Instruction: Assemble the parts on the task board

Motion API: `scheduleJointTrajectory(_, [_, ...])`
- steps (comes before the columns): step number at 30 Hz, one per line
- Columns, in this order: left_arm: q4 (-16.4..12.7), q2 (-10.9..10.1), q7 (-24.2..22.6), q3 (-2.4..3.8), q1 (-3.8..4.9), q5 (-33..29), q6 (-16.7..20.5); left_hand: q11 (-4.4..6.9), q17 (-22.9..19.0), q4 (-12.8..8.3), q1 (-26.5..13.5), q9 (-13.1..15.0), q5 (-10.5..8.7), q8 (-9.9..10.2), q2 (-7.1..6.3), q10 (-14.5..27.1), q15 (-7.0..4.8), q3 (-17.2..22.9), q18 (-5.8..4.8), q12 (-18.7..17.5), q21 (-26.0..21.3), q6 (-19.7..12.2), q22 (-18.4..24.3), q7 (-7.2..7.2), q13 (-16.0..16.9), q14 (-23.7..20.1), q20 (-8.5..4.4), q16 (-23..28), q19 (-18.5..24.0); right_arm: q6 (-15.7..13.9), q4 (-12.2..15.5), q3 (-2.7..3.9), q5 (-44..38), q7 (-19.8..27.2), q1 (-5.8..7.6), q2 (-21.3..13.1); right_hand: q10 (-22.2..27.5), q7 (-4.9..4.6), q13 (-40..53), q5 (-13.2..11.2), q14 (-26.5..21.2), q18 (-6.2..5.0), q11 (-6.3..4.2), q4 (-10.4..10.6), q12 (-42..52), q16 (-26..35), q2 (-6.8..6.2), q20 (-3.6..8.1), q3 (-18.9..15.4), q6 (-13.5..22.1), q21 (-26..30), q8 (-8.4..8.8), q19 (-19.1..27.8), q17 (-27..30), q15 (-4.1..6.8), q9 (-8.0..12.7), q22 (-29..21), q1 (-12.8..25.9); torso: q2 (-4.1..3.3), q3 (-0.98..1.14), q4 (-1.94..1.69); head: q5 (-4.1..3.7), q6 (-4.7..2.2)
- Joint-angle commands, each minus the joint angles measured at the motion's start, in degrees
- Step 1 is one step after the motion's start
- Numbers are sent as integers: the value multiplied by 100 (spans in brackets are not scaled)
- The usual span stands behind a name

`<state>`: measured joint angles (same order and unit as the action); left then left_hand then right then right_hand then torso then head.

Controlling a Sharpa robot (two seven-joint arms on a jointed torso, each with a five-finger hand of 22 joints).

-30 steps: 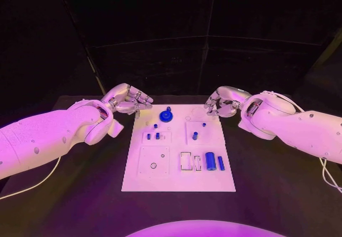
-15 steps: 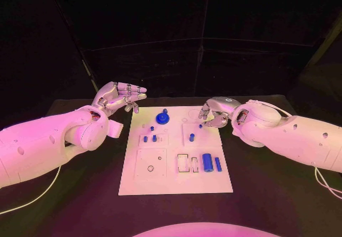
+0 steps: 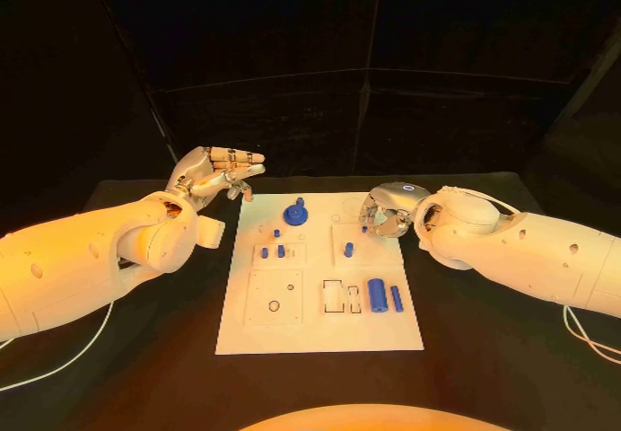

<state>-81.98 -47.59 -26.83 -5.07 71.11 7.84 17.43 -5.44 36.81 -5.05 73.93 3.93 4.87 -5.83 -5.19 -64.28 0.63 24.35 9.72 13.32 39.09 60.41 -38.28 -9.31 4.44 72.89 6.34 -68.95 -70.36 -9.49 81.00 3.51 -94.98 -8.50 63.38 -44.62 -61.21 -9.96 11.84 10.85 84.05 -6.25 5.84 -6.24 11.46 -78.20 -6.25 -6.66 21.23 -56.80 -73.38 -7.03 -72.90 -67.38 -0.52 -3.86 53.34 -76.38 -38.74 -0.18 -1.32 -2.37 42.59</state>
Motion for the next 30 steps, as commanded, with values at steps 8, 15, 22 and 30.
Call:
scheduleJointTrajectory(8, [-7,-1,-254,4,6,-125,-12,-14,-18,17,9,-6,-3,-22,49,41,8,-7,74,34,-31,1,9,-52,0,-44,1,35,40,238,-74,-51,-66,-10,3,74,-65,-17,-19,32,175,-45,3,3,-45,23,12,-24,79,-33,-33,11,-13,16,-38,-7,1,-47,0,1,3,21,18])
scheduleJointTrajectory(15, [-5,6,-257,4,6,-125,-51,-18,-41,12,33,-5,5,-28,72,53,12,-2,74,49,-48,-10,20,-57,2,-58,4,48,43,264,-115,-56,-56,0,3,130,-159,-4,-47,22,177,-43,-10,12,-74,14,34,-18,155,-89,-42,-14,-17,12,-27,-16,13,-35,0,-1,7,33,33])
scheduleJointTrajectory(22, [4,11,-240,4,6,-125,-64,-19,-44,10,40,-5,7,-30,78,57,12,-1,74,53,-52,-13,23,-58,2,-60,5,50,43,273,-158,-57,-49,-34,3,182,-334,44,-85,-130,185,-39,-57,36,-109,-7,131,10,316,-217,-71,-70,-38,-4,11,-28,56,-38,0,1,4,34,35])
scheduleJointTrajectory(30, [2,16,-179,4,6,-125,-94,-22,117,10,51,-4,6,-38,92,71,14,-5,74,72,-36,-24,18,-62,5,3,7,-24,0,308,-192,-57,-100,-186,2,226,-532,96,-125,-519,202,1,-115,31,-175,-42,314,60,617,-365,-202,-107,-160,-30,61,-31,287,-106,0,1,3,46,62])
